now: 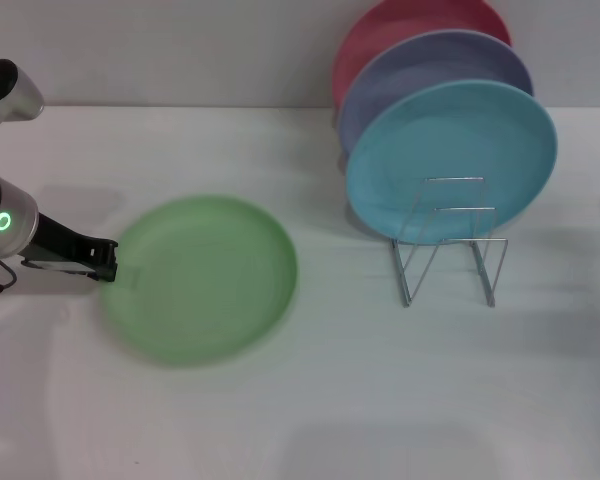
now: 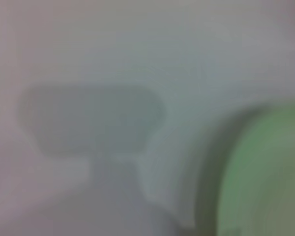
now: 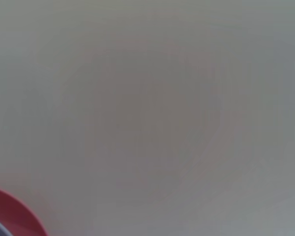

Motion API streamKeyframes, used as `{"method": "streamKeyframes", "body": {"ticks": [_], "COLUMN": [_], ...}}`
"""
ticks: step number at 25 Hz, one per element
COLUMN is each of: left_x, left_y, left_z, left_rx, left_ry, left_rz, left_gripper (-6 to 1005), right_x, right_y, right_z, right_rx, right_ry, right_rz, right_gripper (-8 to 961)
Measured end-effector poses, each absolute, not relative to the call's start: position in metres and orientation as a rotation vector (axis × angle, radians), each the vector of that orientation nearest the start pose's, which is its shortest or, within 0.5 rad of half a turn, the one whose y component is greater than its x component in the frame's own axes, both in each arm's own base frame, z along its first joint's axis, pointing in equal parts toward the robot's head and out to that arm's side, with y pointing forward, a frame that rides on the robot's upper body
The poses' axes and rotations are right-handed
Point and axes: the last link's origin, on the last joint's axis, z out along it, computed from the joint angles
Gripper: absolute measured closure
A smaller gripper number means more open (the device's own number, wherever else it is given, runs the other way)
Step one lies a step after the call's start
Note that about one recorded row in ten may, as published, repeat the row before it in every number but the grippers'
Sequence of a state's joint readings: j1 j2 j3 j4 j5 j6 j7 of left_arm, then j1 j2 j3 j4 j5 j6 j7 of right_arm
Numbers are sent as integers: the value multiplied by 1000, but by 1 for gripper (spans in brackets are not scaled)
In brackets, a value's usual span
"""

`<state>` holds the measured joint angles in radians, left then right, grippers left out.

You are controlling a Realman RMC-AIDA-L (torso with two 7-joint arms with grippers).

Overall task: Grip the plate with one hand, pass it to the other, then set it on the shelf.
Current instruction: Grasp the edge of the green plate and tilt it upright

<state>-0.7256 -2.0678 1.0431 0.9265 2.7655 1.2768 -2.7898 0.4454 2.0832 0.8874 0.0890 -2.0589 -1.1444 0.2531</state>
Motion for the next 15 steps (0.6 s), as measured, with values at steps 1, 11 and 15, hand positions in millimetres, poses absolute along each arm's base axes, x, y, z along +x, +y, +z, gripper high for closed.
{"method": "streamKeyframes", "body": {"ticks": [1,11,15], "left_x": [-254,-251,-248], "left_y": [402,403,402], "left_z": [14,14,15], "left_rx": [-2086,-2107,-2123], "left_ry": [-1491,-1437,-1401], "left_rz": [294,304,286], "left_gripper": [829,971,971], "right_x": [365,368,368], "right_y": [328,325,325], "right_z": [18,19,19], "right_rx": [-1311,-1306,-1305], "right_ry": [735,738,739], "right_rz": [714,705,704], "right_gripper": [342,344,344]}}
